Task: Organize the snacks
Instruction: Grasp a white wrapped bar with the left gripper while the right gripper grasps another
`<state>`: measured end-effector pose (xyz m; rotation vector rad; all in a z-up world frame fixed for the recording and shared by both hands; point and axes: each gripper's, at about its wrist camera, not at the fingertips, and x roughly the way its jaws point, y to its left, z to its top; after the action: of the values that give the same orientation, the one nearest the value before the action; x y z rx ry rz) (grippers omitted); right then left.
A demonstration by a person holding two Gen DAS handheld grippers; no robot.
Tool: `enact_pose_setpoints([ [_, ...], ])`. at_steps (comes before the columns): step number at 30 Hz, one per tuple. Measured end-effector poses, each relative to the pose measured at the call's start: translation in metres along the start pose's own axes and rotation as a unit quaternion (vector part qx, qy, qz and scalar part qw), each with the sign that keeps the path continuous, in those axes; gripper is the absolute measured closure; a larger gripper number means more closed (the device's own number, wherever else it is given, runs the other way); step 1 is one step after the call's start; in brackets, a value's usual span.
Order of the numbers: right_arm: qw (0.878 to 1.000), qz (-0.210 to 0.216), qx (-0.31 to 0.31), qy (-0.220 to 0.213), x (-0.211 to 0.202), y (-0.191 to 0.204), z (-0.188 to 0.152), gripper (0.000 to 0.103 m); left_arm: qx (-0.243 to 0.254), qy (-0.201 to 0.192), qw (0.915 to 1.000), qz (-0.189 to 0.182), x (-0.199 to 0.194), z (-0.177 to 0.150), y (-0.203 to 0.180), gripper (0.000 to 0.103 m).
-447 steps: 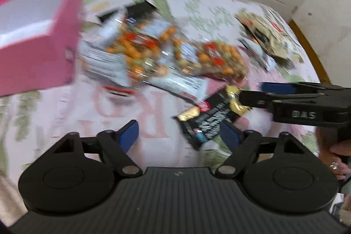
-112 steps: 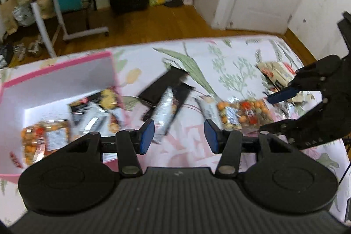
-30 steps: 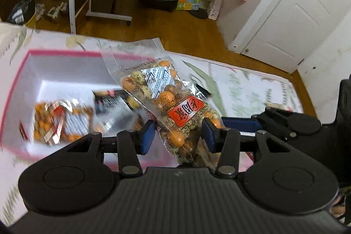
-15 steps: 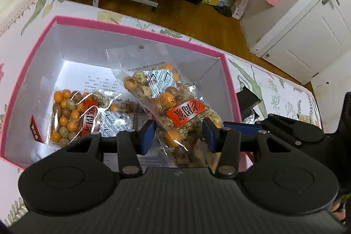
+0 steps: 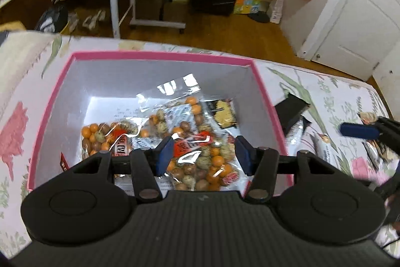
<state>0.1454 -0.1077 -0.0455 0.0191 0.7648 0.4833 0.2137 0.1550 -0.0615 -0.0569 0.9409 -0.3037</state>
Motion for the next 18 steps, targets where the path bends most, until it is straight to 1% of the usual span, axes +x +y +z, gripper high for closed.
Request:
enact_pose_setpoints([
  [3, 0.999, -0.028, 0.035, -0.016, -0.029, -0.031, -0.023, 0.008, 0.014, -0.009, 0.9999, -0.004, -0.011, -0.002, -0.016, 0.052],
  [7, 0.995, -0.073, 0.059, -0.021, -0.051, -0.058, -0.051, 0.008, 0.037, -0.006, 0.9987, -0.034, -0.021, -0.001, -0.045, 0.053],
  [10, 0.993, -0.082, 0.083, -0.017, -0.053, -0.073, -0.061, 0.009, 0.069, 0.002, 0.9966, -0.046, -0.019, 0.001, -0.076, 0.054],
  [12, 0.992, -0.081, 0.096, -0.004, -0.048, -0.082, -0.063, 0.012, 0.095, 0.01, 0.9943, -0.047, -0.012, 0.001, -0.1, 0.054],
  [14, 0.992, -0.075, 0.102, -0.003, -0.039, -0.084, -0.065, 0.014, 0.135, 0.02, 0.9894, -0.049, -0.003, 0.0, -0.124, 0.054],
  [16, 0.993, -0.07, 0.099, 0.001, -0.031, -0.085, -0.07, 0.019, 0.177, 0.028, 0.9829, -0.043, 0.01, 0.001, -0.149, 0.054],
  [17, 0.993, -0.069, 0.097, 0.004, -0.026, -0.086, -0.073, 0.024, 0.201, 0.031, 0.9783, -0.037, 0.018, 0.001, -0.161, 0.054],
  [18, 0.993, -0.067, 0.097, 0.004, -0.022, -0.088, -0.077, 0.025, 0.234, 0.032, 0.971, -0.038, 0.027, 0.003, -0.174, 0.054],
])
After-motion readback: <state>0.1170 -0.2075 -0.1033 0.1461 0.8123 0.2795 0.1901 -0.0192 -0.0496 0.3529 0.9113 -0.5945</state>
